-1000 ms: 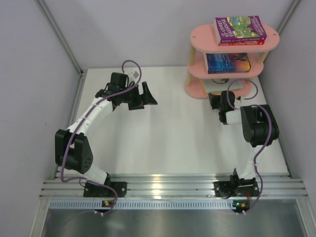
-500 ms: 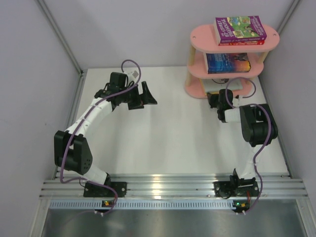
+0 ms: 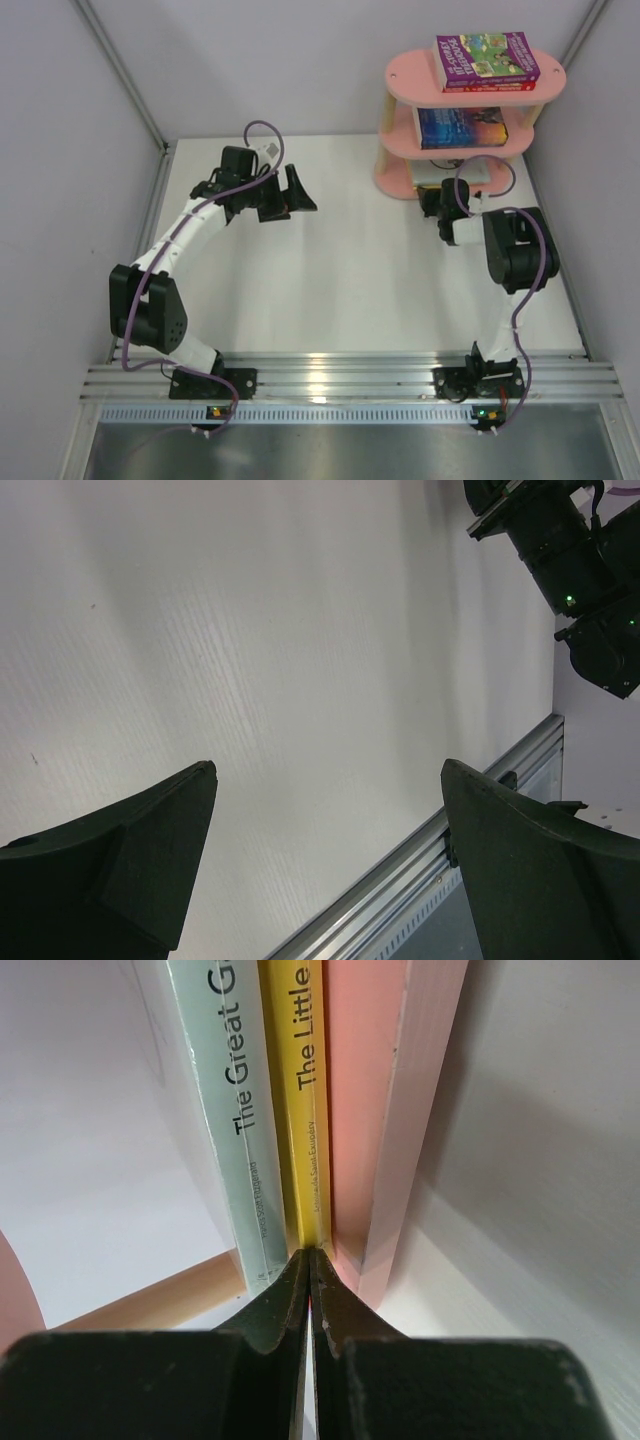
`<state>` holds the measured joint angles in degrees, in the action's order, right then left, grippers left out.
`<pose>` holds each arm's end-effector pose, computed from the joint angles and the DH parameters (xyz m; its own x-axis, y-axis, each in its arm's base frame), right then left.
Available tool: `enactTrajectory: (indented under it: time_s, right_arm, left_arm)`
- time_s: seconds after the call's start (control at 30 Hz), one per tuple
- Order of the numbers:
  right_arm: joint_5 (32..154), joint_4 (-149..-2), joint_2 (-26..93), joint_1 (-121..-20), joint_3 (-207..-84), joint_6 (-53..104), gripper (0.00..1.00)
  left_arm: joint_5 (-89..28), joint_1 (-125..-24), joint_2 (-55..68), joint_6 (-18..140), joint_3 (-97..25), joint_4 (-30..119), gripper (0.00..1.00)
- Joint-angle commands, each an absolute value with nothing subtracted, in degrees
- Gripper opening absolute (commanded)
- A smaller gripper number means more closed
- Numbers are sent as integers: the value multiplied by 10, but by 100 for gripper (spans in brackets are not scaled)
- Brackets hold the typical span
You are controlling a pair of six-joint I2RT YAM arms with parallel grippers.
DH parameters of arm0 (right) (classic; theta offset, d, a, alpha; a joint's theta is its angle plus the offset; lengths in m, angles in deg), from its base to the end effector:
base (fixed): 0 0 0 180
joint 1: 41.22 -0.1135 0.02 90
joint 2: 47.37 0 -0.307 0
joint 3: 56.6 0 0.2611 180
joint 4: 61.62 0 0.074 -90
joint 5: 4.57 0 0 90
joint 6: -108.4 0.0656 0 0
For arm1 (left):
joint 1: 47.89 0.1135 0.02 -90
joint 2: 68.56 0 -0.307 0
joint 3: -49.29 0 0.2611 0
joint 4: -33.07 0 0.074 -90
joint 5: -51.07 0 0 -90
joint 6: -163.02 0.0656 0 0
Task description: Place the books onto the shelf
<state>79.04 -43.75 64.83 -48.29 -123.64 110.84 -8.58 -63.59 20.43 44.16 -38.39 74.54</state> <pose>0.4413 0.0474 0.1488 -0.0048 0.9999 -0.0131 0.4556 0.0139 0.8901 0.3487 -0.1324 0.3258 -0.8577 -0.1916 -0.4772 0.2016 0.7284 -0.6548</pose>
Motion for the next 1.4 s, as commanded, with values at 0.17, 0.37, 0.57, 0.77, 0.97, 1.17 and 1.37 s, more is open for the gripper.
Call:
enactTrajectory:
  time_s: [0.17,0.37,0.57,0.77,0.97,1.17,1.37]
  right_arm:
    - [773,-432,665,-491,-1267,1107,0]
    - [785,-420,627,-490,-1243,1080,0]
    - [878,-413,508,-488,-1170,1018,0]
    - [1010,-523,282,-500,-1046,880,5]
    - [1002,-843,29,-493,-1140,604,45]
    - [977,-1046,-46,-493,-1283,474,100]
    - [962,-1072,-85,-493,-1328,456,100]
  left_arm:
    - [-84,-629,185,445,-381,732,99]
    - [-84,-627,181,446,-381,737,99]
    - [-88,-623,154,448,-395,737,99]
    - [-66,-624,109,422,-385,722,99]
    - [-97,-626,12,461,-362,688,99]
    - [-62,-627,-31,489,-384,699,99]
    - [7,-627,-88,455,-333,638,99]
